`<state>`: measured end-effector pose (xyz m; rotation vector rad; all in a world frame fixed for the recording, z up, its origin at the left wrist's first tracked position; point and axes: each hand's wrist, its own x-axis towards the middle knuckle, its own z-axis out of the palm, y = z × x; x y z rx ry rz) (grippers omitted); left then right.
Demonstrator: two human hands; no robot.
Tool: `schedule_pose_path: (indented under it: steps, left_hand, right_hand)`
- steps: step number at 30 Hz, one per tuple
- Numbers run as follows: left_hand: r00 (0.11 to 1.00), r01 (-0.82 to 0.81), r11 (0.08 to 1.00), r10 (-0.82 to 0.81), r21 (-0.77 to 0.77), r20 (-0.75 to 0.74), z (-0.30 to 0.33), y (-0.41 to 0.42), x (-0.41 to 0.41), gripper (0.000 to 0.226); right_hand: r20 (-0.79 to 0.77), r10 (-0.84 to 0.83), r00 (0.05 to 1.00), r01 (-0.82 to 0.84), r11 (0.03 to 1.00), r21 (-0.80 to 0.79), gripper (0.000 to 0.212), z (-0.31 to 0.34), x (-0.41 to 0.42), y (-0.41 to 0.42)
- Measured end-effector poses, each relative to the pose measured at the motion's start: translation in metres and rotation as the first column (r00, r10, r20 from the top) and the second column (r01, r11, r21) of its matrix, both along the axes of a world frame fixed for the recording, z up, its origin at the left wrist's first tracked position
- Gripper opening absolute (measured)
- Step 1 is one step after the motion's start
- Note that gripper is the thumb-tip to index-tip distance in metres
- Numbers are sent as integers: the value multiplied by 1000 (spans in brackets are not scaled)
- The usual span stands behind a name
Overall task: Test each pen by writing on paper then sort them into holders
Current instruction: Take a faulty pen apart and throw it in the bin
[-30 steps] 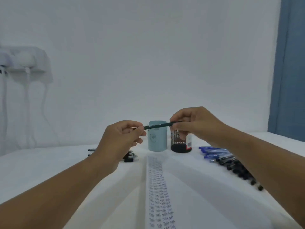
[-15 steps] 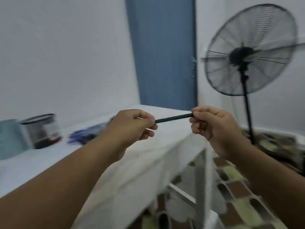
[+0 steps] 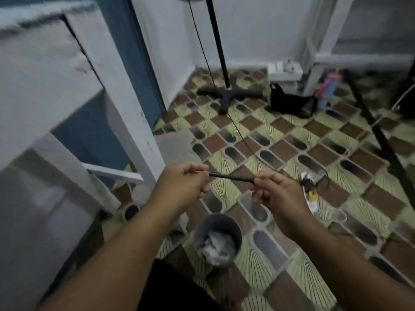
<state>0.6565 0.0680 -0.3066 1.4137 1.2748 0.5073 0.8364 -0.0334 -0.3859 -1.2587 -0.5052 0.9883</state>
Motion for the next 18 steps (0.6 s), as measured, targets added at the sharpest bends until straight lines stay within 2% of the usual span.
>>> schedule_pose_path:
  steps: [5,8,11,15,18]
  left_hand:
    - [997,-4,973,-14,-231,-75,-89,-3,-1,20]
    - [991,-19,953,-23,-302,-135,-116,-1,-15,24]
    - [982,-64,953,8,-295,-187,-128,7,-30,21]
    - [975,-104,956,43,-273,-219,-142,15,-45,23]
    - [973,-104,959,42,-264,-229,-148,15,-50,22]
  right_hand:
    - [55,-14,998,27,969,-245,8,-85,-7,-18]
    - [131,11,991,40,924,-379,6,-125,-18,-16]
    - [144,113,983,-28,872,-488,10,-164,-33,-4]
    - [91,320,943,-188,738,-648,40,-222,-48,6]
    - [139,376,916,-175,687,-705,35,-239,-51,6]
